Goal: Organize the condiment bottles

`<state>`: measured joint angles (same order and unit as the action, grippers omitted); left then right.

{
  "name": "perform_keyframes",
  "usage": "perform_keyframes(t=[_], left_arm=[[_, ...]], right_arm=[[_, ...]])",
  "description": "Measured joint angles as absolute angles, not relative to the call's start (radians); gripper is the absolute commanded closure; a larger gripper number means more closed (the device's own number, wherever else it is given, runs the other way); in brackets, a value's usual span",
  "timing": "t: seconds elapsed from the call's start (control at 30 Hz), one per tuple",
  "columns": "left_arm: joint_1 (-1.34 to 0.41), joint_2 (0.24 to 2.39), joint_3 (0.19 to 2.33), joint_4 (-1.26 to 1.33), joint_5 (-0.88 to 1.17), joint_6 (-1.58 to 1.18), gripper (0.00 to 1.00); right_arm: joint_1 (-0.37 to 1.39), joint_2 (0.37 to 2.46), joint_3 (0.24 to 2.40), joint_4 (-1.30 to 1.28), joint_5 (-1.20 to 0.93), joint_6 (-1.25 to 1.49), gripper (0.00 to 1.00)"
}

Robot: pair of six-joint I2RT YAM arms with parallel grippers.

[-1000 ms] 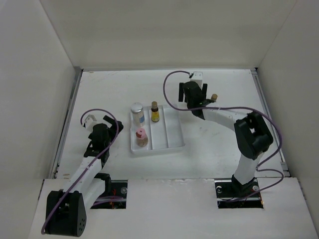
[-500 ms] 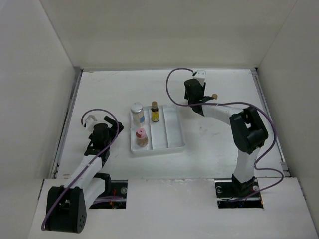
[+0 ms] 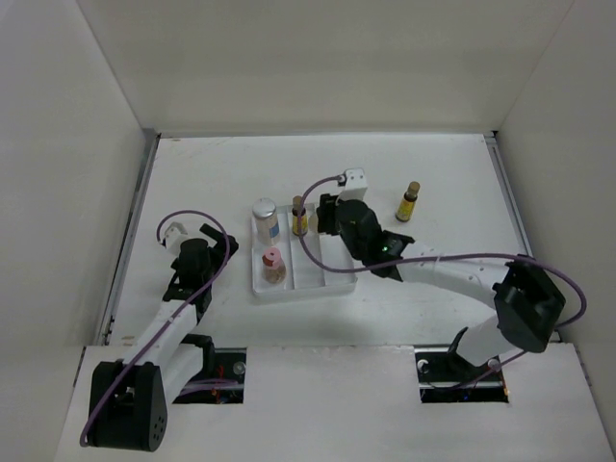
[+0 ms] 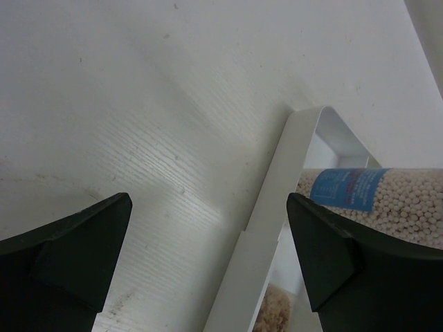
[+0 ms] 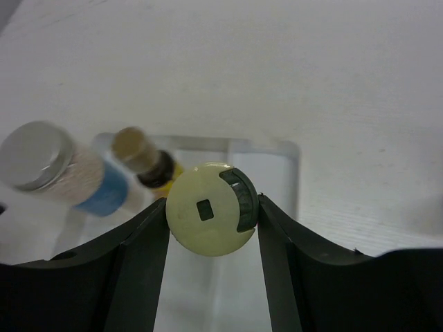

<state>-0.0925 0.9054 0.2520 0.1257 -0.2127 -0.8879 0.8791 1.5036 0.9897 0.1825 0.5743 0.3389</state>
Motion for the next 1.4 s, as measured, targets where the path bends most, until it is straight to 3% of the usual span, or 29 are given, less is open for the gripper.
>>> perform_keyframes(t=[0.3,0.5,0.6,0.73,0.9,1.1,1.4], left_arm=[[-0.095,0.878,0.252,0.123,-0.213,-0.889,0.00],[-0.094,0.866,0.252,0.124,-0.213,-0.889,0.00],[-0.094,0.866,0.252,0.124,-0.213,-0.889,0.00],[-0.094,0.866,0.252,0.124,-0.213,-0.888,0.00],[-0.094,0.863,0.252,0.123,-0.213,-0.888,0.00],[-0.095,0.851,0.252,0.120,-0.212,-0.888,0.00],[-0.095,0.855,0.252,0.116,-0.213,-0.888,0.00]], right_arm=[[0.977,1.616,0.988,0.200,0.542,0.368,0.58],[0.989,1.690,0.999,0.209,0.542,0.373,0.37],[0.991,1.688,1.002,0.210,0.544,0.374,0.18],[0.994,1.645,1.000,0.199,0.544,0.371,0.09],[0.924,1.447,0.944,0.186,0.544,0.373,0.08],[0.620,1.248,0.879,0.153,0.643,0.390,0.05],[0.360,1.402,0.905,0.070,0.629,0.388,0.13]])
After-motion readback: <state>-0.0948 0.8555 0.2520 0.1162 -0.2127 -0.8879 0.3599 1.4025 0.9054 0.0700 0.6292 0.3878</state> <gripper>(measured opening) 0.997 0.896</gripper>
